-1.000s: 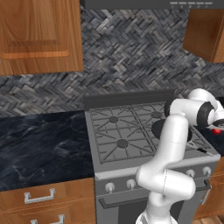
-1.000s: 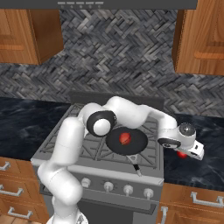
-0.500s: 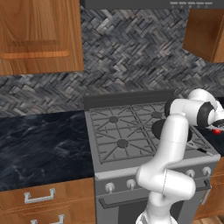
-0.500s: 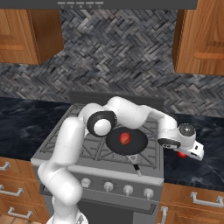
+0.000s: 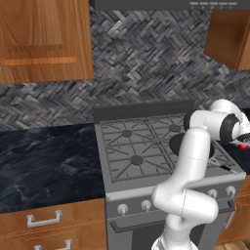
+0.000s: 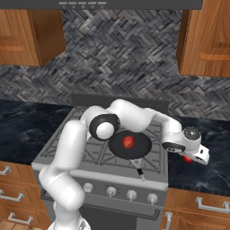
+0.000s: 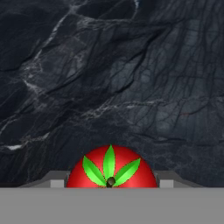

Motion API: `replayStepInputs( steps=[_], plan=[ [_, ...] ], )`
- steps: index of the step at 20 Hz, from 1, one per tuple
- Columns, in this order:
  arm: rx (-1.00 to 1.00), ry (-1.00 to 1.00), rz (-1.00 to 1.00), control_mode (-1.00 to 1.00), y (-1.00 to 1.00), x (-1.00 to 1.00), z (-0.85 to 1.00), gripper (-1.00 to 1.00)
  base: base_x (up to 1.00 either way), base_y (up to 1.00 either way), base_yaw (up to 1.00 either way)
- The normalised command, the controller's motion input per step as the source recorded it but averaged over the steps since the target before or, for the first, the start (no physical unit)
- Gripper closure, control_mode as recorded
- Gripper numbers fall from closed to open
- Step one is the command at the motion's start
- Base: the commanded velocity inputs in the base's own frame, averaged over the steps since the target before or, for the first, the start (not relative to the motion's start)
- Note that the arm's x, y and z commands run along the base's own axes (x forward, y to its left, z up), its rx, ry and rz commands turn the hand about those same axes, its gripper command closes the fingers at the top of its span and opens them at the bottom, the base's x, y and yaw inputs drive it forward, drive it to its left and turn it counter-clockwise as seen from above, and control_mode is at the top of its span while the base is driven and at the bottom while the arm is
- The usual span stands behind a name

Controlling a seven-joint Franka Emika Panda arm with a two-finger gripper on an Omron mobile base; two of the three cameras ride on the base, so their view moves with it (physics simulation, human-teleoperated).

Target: Place the pan on the front right burner on the stove. Then place the tomato and the onion in the pan and turn on the front right burner.

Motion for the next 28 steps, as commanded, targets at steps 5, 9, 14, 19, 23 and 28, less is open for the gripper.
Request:
replayStepInputs(
  steps=[5,9,14,19,23,28],
  plan=[
    [0.0,0.0,0.0,-1.0,0.0,0.0,0.0,1.0,0.0,0.0,0.0],
    [0.0,0.0,0.0,-1.0,0.0,0.0,0.16,1.0,0.0,0.0,0.0],
    [0.0,0.0,0.0,-1.0,0.04,-0.14,0.52,1.0,0.0,0.0,0.0],
    [0.0,0.0,0.0,-1.0,0.03,-0.24,0.51,1.0,0.0,0.0,0.0],
    [0.0,0.0,0.0,-1.0,0.0,-0.09,0.48,1.0,0.0,0.0,0.0],
    [0.0,0.0,0.0,-1.0,0.01,-0.12,0.31,1.0,0.0,0.0,0.0]
  ],
)
